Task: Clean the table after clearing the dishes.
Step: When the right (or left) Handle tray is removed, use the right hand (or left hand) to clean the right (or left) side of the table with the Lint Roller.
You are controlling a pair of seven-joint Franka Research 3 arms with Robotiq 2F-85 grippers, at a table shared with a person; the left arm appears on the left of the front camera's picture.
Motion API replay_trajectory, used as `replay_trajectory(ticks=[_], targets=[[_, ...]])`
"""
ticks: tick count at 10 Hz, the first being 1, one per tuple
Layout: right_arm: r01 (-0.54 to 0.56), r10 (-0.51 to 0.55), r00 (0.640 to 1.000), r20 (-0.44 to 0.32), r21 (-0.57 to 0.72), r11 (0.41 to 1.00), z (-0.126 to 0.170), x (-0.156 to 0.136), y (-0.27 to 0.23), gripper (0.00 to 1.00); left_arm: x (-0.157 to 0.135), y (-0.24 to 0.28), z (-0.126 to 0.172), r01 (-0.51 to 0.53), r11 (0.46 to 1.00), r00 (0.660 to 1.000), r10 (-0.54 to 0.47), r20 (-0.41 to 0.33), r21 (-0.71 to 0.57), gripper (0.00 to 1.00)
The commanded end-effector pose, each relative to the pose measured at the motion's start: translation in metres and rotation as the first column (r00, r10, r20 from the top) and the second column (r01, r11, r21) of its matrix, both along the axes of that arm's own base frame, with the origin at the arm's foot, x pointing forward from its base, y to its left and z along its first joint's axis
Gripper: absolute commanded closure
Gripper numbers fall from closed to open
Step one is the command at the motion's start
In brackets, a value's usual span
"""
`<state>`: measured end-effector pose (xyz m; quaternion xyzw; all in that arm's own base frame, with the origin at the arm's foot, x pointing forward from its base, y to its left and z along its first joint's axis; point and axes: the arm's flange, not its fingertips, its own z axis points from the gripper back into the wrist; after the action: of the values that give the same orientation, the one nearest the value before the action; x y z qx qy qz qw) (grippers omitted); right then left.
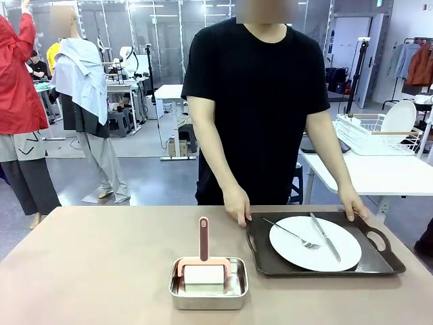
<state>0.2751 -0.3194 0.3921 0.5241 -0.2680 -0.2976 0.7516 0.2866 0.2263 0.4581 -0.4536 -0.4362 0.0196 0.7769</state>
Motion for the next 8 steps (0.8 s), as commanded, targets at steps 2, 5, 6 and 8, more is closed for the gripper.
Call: replay_trajectory(ticks=[2,5,6,8], targets=[[-0.005,0.005,1.000,0.005,0.005,1.000,0.0033,-0.0036,0.0001,0.00,-0.0022,0.0037,0.0010,0.002,1.000,1.000,-0.002,0.002,-0.007,0.00],[-0.005,0.005,1.000,0.005,0.005,1.000,0.0033,-0.0036,0.0001,0.00,-0.0022,0.0037,0.0010,0.002,1.000,1.000,-0.002,0.002,-0.007,0.00],[-0.005,0.005,1.000,0.005,0.005,1.000,0.0033,-0.0036,0.0001,0.00,-0.0022,0.0037,0.0010,0.002,1.000,1.000,-0.002,0.002,-0.007,0.00],[-0.005,0.005,1.000,0.005,0.005,1.000,0.0033,-0.0036,0.0001,0.00,-0.0022,0.0037,0.0010,0.002,1.000,1.000,-0.002,0.002,-0.007,0.00]])
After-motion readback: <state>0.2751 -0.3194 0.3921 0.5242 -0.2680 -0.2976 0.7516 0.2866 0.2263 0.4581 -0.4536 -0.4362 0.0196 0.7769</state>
